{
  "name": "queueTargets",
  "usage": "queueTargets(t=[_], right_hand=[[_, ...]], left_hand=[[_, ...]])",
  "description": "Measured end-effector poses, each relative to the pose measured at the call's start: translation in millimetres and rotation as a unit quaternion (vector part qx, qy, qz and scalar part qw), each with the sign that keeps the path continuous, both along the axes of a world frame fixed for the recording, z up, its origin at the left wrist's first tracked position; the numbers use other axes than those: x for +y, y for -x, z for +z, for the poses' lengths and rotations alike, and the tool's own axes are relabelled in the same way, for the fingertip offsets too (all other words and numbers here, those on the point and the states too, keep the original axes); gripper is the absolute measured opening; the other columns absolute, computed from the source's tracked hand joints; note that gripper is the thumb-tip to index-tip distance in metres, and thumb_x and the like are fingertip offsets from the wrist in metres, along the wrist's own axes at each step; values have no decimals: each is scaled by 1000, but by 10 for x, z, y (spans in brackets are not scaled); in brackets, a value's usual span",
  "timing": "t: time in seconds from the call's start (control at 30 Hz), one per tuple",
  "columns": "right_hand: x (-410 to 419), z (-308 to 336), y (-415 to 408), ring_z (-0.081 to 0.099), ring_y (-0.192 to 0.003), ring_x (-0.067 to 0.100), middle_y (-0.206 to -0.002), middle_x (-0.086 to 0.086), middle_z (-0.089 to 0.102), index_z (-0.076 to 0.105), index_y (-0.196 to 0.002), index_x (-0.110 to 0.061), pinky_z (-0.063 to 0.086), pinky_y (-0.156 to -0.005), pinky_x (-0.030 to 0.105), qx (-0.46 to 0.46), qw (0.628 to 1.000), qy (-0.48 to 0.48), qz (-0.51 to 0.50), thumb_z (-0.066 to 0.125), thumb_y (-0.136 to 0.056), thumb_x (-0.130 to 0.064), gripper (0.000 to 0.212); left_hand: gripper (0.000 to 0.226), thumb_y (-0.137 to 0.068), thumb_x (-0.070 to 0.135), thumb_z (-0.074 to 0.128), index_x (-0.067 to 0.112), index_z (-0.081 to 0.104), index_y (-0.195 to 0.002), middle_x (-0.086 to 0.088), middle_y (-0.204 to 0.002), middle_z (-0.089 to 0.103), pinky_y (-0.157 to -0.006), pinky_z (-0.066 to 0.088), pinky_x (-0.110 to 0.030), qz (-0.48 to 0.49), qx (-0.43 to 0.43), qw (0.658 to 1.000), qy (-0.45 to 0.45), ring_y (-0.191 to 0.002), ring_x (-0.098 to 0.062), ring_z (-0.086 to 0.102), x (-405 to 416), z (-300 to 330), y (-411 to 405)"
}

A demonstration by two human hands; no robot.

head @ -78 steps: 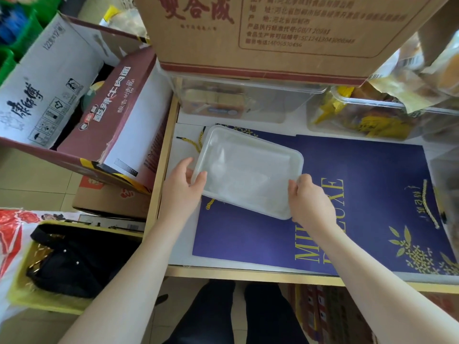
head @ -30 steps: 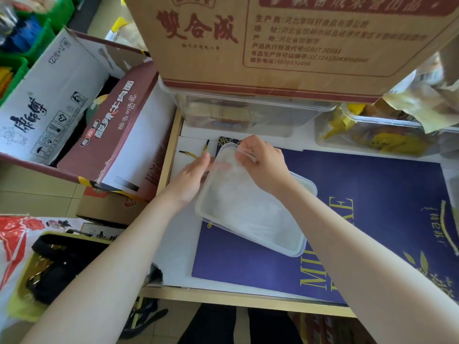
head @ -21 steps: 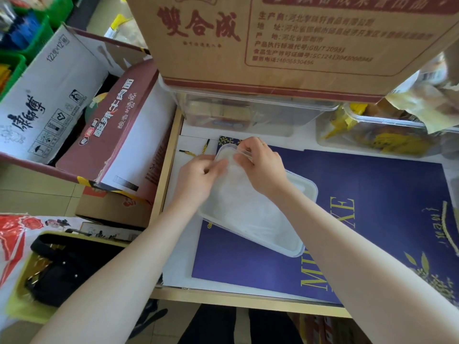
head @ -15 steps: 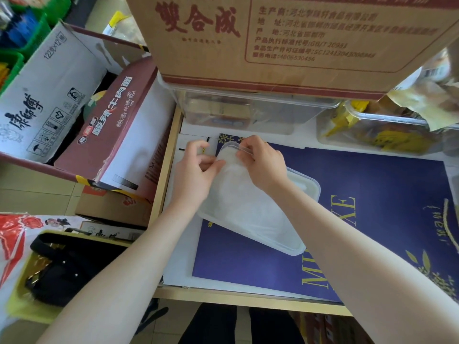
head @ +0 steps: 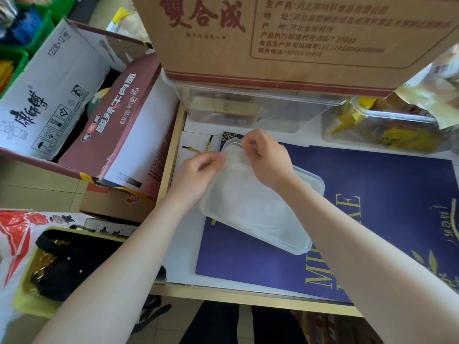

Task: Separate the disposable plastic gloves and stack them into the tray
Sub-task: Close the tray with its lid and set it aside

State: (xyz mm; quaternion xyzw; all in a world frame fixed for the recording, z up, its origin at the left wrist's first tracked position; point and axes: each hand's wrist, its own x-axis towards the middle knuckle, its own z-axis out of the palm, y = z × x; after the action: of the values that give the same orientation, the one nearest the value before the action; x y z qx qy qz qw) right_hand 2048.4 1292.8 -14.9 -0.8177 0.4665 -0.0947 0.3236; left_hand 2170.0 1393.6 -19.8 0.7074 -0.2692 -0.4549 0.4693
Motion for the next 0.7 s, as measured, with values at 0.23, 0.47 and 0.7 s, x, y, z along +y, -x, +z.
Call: queueTargets(t=[0.23,0.47,0.7], right_hand=[[-26,-10,-42,55,-98,24,-107,0,62,56,-106,-14,35,-80,32,20,1000,-22,1,44,-97,-26,19],[-41,-54,-102,55,-97,26,-103,1,63,54,-105,-14,33,-80,33,42,999,-12,-8,44,-97,-32,22],[-31,-139,-128,56,-98,25,-104,1,65,58,-105,-19,29,-79,31,60,998,11,-22,46,-96,-30,19]], left_hand=[[17,-89,29,61,15,71,-94,0,-101,67,-77,45,-20,-9,-119,992,-39,-92,-14,61,-34,-7,29],[21,-82,26,70,9,61,-91,3,-78,67,-70,48,-20,61,-189,980,-33,-75,-13,64,-62,-17,98],[11,-81,18,71,26,63,-82,6,-81,67,-72,49,-24,84,-105,991,-25,-77,-12,64,-70,-114,34]])
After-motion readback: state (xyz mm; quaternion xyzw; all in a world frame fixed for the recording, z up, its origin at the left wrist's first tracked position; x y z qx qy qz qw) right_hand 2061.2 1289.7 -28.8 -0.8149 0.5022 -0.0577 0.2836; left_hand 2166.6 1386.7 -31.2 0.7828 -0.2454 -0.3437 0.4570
